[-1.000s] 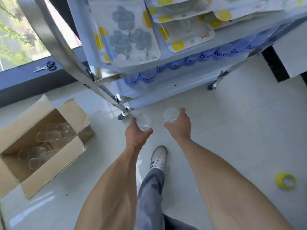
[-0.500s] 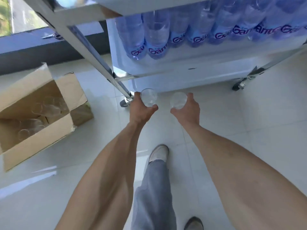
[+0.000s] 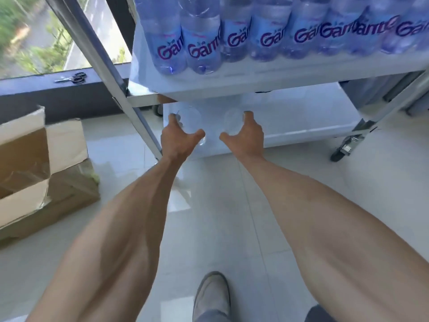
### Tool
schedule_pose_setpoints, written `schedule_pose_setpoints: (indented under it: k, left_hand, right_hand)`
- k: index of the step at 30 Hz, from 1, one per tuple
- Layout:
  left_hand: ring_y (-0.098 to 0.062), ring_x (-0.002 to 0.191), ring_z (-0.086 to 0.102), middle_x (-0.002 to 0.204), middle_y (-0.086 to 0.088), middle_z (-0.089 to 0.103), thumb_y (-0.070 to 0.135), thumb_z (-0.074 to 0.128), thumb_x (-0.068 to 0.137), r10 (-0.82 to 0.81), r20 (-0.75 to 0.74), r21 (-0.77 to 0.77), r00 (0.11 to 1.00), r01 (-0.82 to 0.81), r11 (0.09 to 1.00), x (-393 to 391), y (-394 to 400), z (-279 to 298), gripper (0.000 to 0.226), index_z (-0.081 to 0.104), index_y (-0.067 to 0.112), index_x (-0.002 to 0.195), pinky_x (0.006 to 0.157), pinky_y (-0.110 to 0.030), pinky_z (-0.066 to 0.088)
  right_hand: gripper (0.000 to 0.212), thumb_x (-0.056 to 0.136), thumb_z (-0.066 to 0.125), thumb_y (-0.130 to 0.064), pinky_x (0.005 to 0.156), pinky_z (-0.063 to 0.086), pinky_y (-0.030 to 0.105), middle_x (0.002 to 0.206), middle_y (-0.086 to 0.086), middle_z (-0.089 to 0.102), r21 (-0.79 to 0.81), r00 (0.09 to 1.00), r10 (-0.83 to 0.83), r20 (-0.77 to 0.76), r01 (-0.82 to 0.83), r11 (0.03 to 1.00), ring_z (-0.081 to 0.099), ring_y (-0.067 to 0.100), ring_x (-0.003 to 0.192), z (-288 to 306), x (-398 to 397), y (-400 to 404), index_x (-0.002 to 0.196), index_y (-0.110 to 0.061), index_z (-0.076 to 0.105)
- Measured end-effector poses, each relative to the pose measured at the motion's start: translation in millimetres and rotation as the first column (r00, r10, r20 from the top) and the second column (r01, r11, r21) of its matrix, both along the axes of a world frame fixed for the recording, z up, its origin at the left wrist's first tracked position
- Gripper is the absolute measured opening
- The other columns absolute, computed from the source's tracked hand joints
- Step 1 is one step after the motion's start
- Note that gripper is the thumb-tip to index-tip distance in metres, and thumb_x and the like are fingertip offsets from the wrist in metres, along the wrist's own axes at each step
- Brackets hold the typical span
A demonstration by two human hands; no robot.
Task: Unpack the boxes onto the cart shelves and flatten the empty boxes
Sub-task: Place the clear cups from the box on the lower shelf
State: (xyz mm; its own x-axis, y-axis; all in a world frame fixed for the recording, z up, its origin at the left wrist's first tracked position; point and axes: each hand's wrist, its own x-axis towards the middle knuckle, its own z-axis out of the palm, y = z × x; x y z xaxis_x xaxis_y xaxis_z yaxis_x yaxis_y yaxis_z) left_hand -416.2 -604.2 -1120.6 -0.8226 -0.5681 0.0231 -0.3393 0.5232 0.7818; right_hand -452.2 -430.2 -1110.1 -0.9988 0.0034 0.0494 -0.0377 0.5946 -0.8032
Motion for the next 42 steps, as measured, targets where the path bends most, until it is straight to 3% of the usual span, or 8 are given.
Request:
schedule_pose_setpoints:
  k: [8, 13, 19, 26, 30, 34, 39, 42]
  left_hand:
    - [-0.017, 0.097, 0.063, 0.106, 0.003, 0.064, 0.055, 0.069, 0.063, 0.051, -0.111, 0.024, 0.993, -0.049, 0.999, -45, -16, -17, 0.074, 0.051, 0.020, 0.125, 0.073, -0.025, 0.042]
    - [-0.011, 0.101, 0.057, 0.111, 0.006, 0.059, 0.059, 0.069, 0.062, 0.066, -0.161, 0.030, 0.985, -0.062, 0.998, -49, -18, -39, 0.081, 0.047, 0.022, 0.131, 0.075, -0.022, 0.040]
    - [-0.015, 0.097, 0.058, 0.113, 0.001, 0.060, 0.053, 0.071, 0.062, 0.013, -0.127, 0.010, 0.992, -0.012, 1.000, -48, -24, -52, 0.085, 0.039, 0.028, 0.137, 0.067, -0.017, 0.039]
    - [-0.023, 0.112, 0.057, 0.122, -0.010, 0.059, 0.035, 0.075, 0.073, 0.010, -0.115, 0.048, 0.993, -0.004, 0.999, -63, -32, -46, 0.076, 0.038, 0.016, 0.137, 0.086, -0.029, 0.045]
    - [-0.025, 0.120, 0.055, 0.125, -0.014, 0.058, 0.031, 0.075, 0.076, 0.013, -0.132, 0.050, 0.991, -0.006, 0.999, -73, -41, -50, 0.074, 0.039, 0.013, 0.139, 0.084, -0.026, 0.042]
    - [-0.021, 0.120, 0.055, 0.125, -0.013, 0.059, 0.029, 0.072, 0.078, 0.021, -0.167, 0.041, 0.986, -0.014, 0.999, -83, -48, -52, 0.073, 0.038, 0.014, 0.141, 0.086, -0.024, 0.043]
    - [-0.025, 0.122, 0.056, 0.124, -0.016, 0.060, 0.023, 0.069, 0.076, 0.090, -0.225, 0.080, 0.970, -0.074, 0.994, -101, -53, -51, 0.064, 0.040, 0.010, 0.131, 0.100, -0.039, 0.049]
    - [-0.026, 0.118, 0.058, 0.122, -0.015, 0.062, 0.023, 0.069, 0.077, 0.083, -0.231, 0.055, 0.969, -0.072, 0.996, -112, -59, -53, 0.064, 0.041, 0.008, 0.133, 0.100, -0.038, 0.049]
  right_hand:
    - [0.069, 0.067, 0.076, -0.033, 0.083, 0.051, 0.033, 0.107, 0.000, 0.065, -0.122, 0.990, -0.060, -0.125, 0.045, 0.992, 0.062, 0.025, 0.102, -21, -47, -25, 0.127, -0.012, 0.049]
    - [0.071, 0.072, 0.074, -0.035, 0.093, 0.045, 0.033, 0.121, 0.006, 0.062, -0.133, 0.981, -0.082, -0.176, 0.059, 0.989, 0.057, 0.027, 0.113, -34, -59, -50, 0.132, -0.007, 0.049]
    - [0.094, 0.072, 0.073, -0.024, 0.097, 0.045, 0.037, 0.132, 0.007, 0.053, -0.085, 0.995, -0.043, -0.094, 0.035, 0.996, 0.052, 0.029, 0.119, -64, -52, -50, 0.152, -0.020, 0.025]
    - [0.080, 0.075, 0.074, -0.023, 0.096, 0.047, 0.036, 0.130, 0.009, 0.058, -0.059, 0.999, 0.036, -0.019, -0.038, 0.998, 0.057, 0.029, 0.118, -64, -75, -68, 0.145, -0.011, 0.035]
    - [0.083, 0.077, 0.075, -0.025, 0.092, 0.040, 0.031, 0.133, 0.013, 0.054, -0.019, 0.996, 0.034, -0.082, -0.035, 0.999, 0.054, 0.030, 0.120, -75, -86, -81, 0.146, -0.008, 0.033]
    - [0.084, 0.083, 0.071, -0.026, 0.096, 0.033, 0.025, 0.142, 0.014, 0.048, -0.036, 0.990, 0.011, -0.143, -0.016, 0.999, 0.050, 0.030, 0.127, -87, -94, -92, 0.151, -0.002, 0.028]
    - [0.084, 0.082, 0.069, -0.026, 0.106, 0.036, 0.028, 0.146, 0.013, 0.047, -0.049, 0.989, 0.011, -0.145, -0.018, 0.999, 0.049, 0.028, 0.131, -89, -118, -101, 0.151, -0.001, 0.027]
    - [0.081, 0.081, 0.068, -0.027, 0.105, 0.032, 0.026, 0.144, 0.013, 0.048, -0.038, 0.989, 0.007, -0.151, -0.012, 0.999, 0.047, 0.027, 0.131, -88, -133, -109, 0.149, -0.002, 0.030]
